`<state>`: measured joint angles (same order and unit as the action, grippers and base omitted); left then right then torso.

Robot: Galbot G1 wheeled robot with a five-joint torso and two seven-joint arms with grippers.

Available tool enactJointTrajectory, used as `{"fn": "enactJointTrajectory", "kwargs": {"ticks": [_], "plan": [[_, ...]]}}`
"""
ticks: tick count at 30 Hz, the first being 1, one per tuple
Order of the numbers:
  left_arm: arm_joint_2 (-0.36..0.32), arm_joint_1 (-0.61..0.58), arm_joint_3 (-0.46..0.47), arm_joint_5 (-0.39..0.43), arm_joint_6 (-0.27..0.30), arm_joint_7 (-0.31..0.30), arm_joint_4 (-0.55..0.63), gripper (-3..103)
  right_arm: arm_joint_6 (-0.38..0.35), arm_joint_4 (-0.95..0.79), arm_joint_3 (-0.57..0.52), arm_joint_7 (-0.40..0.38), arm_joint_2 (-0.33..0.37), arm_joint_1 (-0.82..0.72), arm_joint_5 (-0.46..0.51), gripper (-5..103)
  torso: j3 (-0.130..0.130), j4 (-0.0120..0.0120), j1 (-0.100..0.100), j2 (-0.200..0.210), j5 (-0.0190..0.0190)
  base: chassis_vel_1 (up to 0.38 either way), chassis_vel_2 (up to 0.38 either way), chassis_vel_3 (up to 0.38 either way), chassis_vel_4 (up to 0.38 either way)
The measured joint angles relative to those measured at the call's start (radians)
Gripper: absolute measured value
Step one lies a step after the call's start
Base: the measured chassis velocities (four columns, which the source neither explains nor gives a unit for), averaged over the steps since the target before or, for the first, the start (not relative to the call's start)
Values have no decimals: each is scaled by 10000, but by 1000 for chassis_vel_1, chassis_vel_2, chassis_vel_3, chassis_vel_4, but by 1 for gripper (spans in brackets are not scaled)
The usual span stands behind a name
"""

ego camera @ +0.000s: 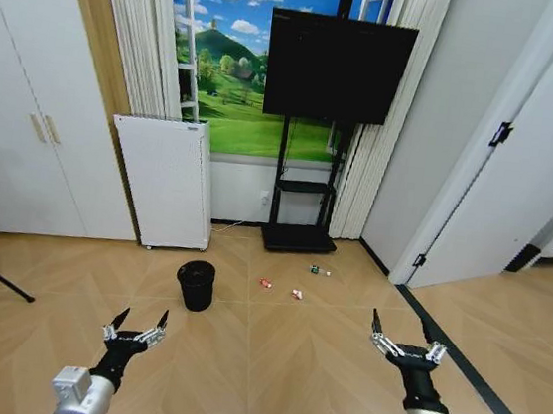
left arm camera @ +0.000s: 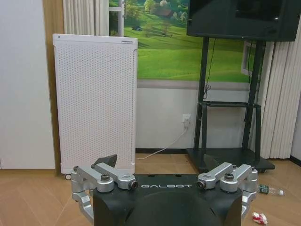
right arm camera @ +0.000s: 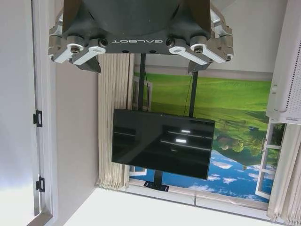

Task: Pick up the trash bin and place the garbage on the floor into it.

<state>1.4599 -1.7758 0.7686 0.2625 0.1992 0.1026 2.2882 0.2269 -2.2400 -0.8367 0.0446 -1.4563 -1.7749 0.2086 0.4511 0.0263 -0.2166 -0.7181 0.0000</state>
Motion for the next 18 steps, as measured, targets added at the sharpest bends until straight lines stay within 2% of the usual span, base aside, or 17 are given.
{"fn": "enactJointTrajectory", "kwargs": {"ticks": [18], "plan": [[-28,-14,-46,57,-1,-2,43,100,-157,-25,-35,-244,33,-51,240,100,0,0,0,0,-1,0,0,0,0]]}}
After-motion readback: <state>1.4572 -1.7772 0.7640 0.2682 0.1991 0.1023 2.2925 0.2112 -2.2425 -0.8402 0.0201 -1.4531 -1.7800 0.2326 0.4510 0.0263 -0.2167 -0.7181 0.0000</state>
